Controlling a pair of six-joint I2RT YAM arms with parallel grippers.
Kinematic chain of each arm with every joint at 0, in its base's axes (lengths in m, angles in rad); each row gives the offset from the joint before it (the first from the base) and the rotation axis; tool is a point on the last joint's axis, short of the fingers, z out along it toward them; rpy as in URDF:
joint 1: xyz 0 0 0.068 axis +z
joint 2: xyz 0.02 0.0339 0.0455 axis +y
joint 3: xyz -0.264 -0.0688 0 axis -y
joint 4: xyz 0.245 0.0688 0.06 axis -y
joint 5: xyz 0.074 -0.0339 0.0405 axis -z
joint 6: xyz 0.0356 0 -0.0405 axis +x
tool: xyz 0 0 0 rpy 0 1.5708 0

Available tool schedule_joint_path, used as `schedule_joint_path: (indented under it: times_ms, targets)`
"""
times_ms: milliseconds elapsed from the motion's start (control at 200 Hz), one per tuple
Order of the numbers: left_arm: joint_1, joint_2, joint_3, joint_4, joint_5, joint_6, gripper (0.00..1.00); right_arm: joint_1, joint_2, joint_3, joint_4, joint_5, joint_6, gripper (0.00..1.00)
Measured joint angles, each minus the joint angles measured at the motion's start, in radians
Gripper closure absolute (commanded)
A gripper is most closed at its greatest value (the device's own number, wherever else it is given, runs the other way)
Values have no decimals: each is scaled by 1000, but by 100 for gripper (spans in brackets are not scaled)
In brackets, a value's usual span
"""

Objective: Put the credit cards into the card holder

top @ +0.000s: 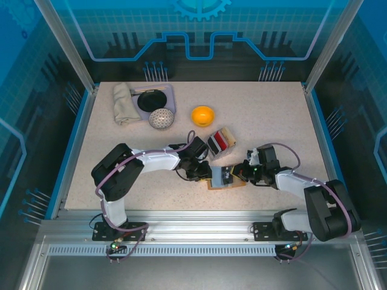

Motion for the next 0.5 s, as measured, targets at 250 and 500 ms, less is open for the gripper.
schedule_joint_path:
  times_ms: [250, 500]
  targets:
    - [0, -5, -2, -4, -4, 0, 82, 9, 39, 16, 15, -15, -1, 93]
    - [-5, -13, -10, -1, -19, -4, 84, 19, 33, 74, -87, 7, -53, 93]
